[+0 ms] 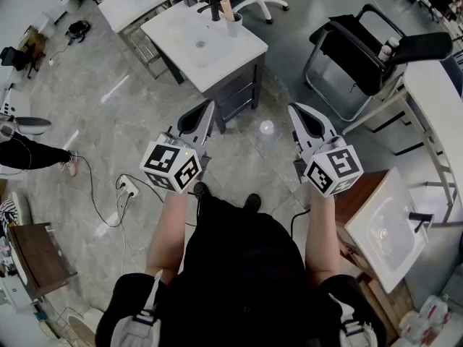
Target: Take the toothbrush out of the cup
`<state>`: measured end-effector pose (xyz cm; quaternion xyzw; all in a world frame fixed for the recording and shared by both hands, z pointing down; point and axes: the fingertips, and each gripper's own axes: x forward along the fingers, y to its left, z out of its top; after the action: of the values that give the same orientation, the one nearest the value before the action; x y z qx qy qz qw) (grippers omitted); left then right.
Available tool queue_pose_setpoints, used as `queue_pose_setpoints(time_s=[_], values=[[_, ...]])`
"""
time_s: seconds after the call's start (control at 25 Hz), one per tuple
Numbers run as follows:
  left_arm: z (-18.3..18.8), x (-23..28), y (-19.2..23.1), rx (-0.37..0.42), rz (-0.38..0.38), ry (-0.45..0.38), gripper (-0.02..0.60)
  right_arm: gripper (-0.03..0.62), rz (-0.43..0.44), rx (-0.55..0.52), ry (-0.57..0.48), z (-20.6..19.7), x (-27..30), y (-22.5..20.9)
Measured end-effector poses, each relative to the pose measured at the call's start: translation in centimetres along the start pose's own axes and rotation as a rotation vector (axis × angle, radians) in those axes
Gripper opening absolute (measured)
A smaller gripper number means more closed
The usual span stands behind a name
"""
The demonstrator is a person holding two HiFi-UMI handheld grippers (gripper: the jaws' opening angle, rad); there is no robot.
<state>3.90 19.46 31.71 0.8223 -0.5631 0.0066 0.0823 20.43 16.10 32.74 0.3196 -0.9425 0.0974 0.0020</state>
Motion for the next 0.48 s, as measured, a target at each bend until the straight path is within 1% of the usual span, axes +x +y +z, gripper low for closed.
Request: queue_pose_setpoints(time_s=[0.36, 0.48], values=[[-0.6, -0.2, -0.9, -0.001, 0.014, 0.009, 0.015, 0.031, 0.018, -0.03, 0.005, 0.0, -0.6, -0.1], [-1.1, -0.4, -0.6, -0.009, 0.021, 0.018, 0.015, 0.031, -0.003, -0.005, -0.005, 0.0, -0.6, -0.3]])
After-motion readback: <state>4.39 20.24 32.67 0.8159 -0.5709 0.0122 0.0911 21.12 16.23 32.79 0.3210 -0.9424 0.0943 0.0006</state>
